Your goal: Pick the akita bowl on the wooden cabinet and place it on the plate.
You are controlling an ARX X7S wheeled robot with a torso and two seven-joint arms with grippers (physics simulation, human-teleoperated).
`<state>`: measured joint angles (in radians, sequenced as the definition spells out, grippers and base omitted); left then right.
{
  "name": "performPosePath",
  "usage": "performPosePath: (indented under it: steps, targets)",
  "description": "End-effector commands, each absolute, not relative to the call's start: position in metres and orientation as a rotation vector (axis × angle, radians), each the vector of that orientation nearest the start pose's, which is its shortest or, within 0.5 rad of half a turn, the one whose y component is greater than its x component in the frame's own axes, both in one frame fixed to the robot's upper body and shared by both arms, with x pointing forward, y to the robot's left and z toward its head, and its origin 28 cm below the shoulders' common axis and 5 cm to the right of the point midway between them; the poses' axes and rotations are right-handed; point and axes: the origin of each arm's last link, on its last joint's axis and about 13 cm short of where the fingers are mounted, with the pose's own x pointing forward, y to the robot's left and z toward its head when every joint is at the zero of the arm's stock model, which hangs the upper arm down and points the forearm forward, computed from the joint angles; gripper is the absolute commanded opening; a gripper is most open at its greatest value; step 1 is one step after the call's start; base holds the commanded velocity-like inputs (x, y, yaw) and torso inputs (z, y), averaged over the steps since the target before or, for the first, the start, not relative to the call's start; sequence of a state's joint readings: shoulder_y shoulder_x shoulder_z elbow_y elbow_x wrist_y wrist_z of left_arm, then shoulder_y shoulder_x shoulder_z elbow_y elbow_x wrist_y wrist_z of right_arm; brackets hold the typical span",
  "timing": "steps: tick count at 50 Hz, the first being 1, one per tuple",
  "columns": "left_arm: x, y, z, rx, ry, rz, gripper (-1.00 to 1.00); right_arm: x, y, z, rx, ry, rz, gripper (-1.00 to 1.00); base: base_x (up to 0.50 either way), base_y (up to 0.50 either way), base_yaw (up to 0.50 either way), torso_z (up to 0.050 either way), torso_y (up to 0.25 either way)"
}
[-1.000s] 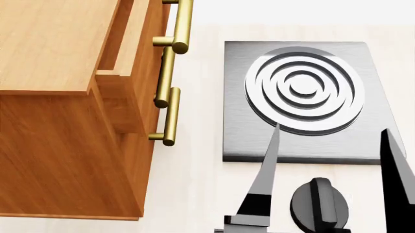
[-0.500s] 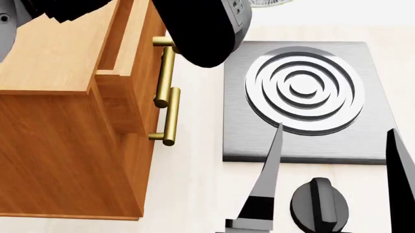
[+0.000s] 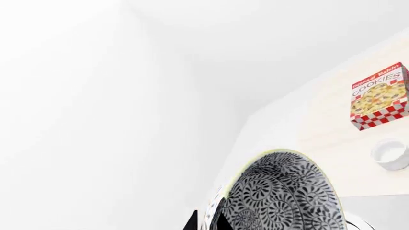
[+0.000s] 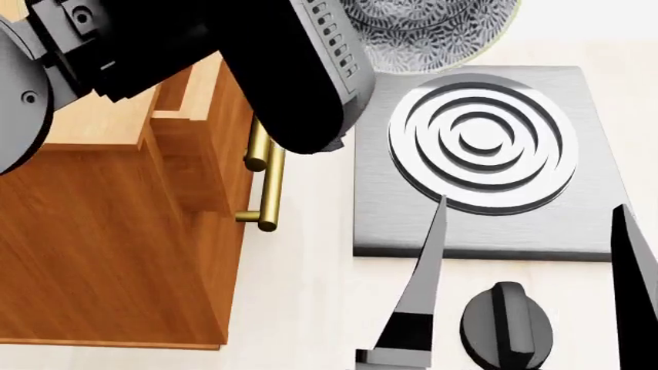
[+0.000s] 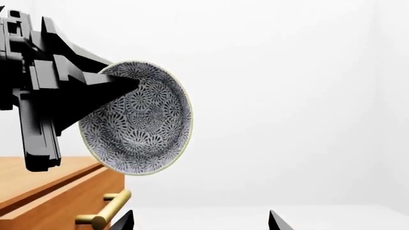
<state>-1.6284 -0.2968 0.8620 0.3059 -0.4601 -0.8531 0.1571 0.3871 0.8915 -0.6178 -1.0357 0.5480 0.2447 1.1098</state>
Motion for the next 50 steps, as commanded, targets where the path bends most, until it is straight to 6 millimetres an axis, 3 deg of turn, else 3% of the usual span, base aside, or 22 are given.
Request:
performPosePath:
  steps: [1,18,50]
  targets:
    - [0.275,0.126,0.392,0.821,-0.624,-0.718,-1.00,0.145,-0.095,0.203,-0.004,-0.576,-0.041,1.00,0.00,0.00,0.00,0.000,0.000]
    - [0.270,0.128,0.388,0.824,-0.635,-0.777,-1.00,0.155,-0.097,0.197,0.012,-0.444,-0.053,1.00,0.00,0.00,0.00,0.000,0.001]
    - [0.272,0.125,0.365,0.807,-0.603,-0.824,-1.00,0.143,-0.092,0.208,0.023,-0.486,-0.011,1.00,0.00,0.00,0.00,0.000,0.000]
